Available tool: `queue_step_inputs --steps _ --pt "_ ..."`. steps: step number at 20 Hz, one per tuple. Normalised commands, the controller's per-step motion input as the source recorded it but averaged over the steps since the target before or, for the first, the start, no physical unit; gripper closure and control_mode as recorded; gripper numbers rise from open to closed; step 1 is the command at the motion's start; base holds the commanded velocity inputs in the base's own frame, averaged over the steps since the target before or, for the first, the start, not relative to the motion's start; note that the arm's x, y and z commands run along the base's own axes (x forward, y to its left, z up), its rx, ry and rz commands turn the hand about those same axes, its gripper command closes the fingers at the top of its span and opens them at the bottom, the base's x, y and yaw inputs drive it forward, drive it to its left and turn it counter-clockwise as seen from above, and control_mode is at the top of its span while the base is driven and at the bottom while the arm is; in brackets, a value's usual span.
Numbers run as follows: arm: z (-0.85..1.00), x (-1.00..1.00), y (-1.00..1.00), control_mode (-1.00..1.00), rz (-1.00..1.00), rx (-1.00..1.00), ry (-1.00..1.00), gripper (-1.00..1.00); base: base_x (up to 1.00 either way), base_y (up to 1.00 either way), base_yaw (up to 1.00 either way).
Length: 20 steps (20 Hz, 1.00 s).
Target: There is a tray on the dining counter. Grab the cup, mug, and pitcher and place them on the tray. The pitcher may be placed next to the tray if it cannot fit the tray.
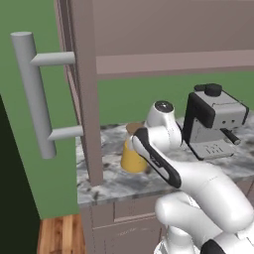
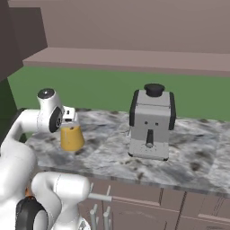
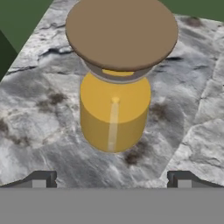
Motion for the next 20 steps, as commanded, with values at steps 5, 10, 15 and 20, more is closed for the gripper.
queue_step_inputs --steps 5,10,15,20 --pt "-0.08 0.22 0.03 -1.0 0.0 0.0 0.05 -1.0 0.0 0.0 0.0" --pt "-0.07 0.13 0.0 -1.0 0.0 0.0 0.04 -1.0 0.0 0.0 0.0" --pt "-0.15 0.04 0.02 -1.0 0.0 0.0 0.02 -1.0 0.0 0.0 0.0" --pt "-0.22 0.04 0.06 -1.0 0.0 0.0 0.0 -1.0 0.0 0.0 0.0"
